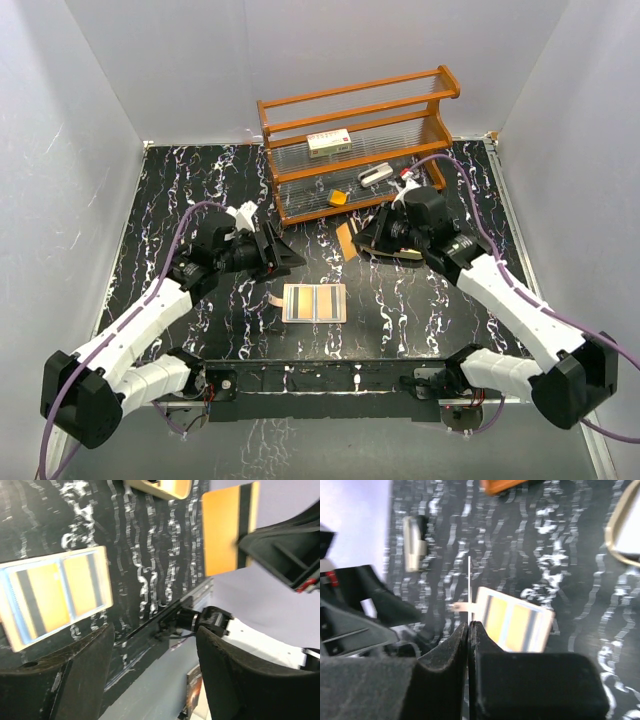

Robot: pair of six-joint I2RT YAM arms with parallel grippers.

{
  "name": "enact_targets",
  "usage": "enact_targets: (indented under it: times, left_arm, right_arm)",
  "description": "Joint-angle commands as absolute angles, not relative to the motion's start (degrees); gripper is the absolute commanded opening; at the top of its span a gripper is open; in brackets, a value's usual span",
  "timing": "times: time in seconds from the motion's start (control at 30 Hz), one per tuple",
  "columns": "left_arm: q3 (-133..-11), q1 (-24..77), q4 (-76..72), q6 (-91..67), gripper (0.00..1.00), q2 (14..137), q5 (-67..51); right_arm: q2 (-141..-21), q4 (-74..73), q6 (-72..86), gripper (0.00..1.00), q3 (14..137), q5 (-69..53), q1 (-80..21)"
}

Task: Put the credit cards into the card holder
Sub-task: Pick up the credit card from the storage box.

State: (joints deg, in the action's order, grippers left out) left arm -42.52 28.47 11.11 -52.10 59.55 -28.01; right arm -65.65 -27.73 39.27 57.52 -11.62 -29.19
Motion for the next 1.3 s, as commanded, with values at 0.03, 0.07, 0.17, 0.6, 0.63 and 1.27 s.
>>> enact_targets:
  times: [0.03,0.07,0.17,0.6,0.63,1.27]
  left_arm:
    - [-40.9,28.6,-2.5,-63.9,0.6,55.4,-33.4]
    - [-39.9,28.5,-4.9,-65.9,0.59,54.8,-33.5]
    - [-37.8,28.6,-12.6,-71.6,0.54,53.9,-33.7]
    - [-34.5,28.6,-24.1,-78.7,0.41,55.2,-33.7]
    - [-34.1,28.5,-25.2,-79.3,0.39,55.5,-33.9]
    - [-35.7,28.6,-14.1,-71.3,0.0,54.4,-32.2]
  right_arm:
    - [-59.8,-5.7,56.2,0.0,50.3,-21.6,-31.3]
    - [-58.9,-3.2,58.0,0.0,49.1,-21.5,-32.1]
    - [-57.7,3.4,62.9,0.0,45.7,-23.0,-33.2]
    - [-58.6,13.5,69.4,0.0,41.0,-25.8,-35.4]
    - [-58.6,14.1,69.5,0.0,40.8,-26.0,-35.6]
    - [-59.8,6.5,65.5,0.35,41.7,-23.3,-36.8]
